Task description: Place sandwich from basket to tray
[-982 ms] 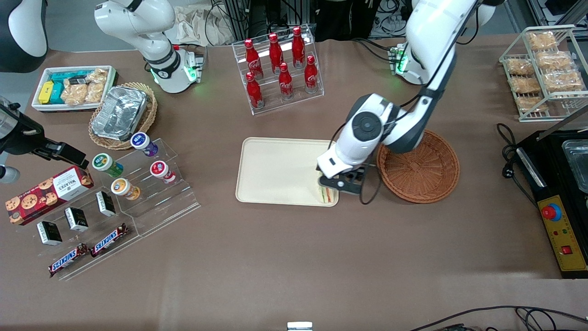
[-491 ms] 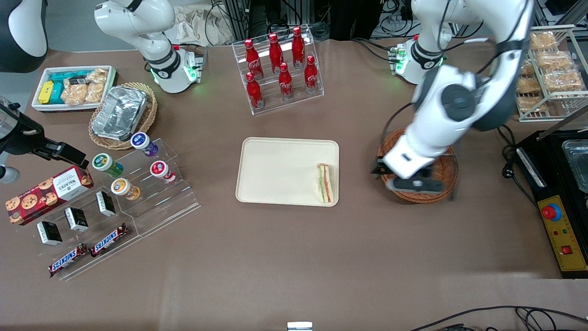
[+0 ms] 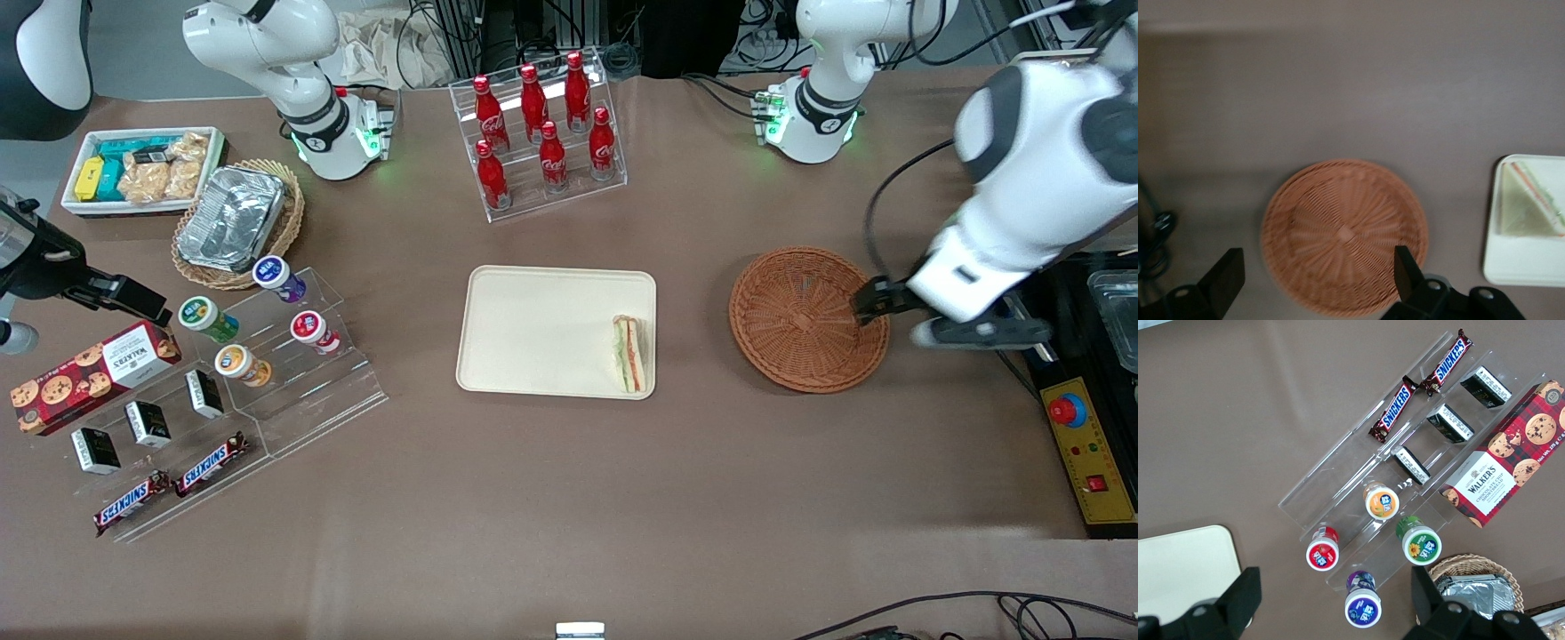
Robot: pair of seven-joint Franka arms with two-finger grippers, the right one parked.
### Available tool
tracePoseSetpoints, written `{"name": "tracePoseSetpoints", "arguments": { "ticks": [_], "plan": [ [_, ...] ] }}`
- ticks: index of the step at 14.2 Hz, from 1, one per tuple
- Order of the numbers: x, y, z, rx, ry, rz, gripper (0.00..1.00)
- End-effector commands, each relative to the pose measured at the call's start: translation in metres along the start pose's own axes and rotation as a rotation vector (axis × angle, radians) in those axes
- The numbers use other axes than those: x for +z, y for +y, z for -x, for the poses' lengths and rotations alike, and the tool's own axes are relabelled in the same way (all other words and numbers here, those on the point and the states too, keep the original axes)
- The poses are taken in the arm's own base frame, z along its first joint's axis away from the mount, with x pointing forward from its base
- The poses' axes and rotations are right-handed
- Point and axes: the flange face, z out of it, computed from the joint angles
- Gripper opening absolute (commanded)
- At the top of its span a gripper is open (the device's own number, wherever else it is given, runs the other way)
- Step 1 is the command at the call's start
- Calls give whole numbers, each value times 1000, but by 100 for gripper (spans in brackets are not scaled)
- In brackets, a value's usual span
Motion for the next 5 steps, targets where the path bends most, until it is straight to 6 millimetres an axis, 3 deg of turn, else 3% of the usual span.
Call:
{"name": "tracePoseSetpoints", "arguments": {
  "ticks": [1,5],
  "plan": [
    [-37,-12,7,36,-11,-20,99],
    [-85,-11,11,24,-7,-13,99]
  ]
}}
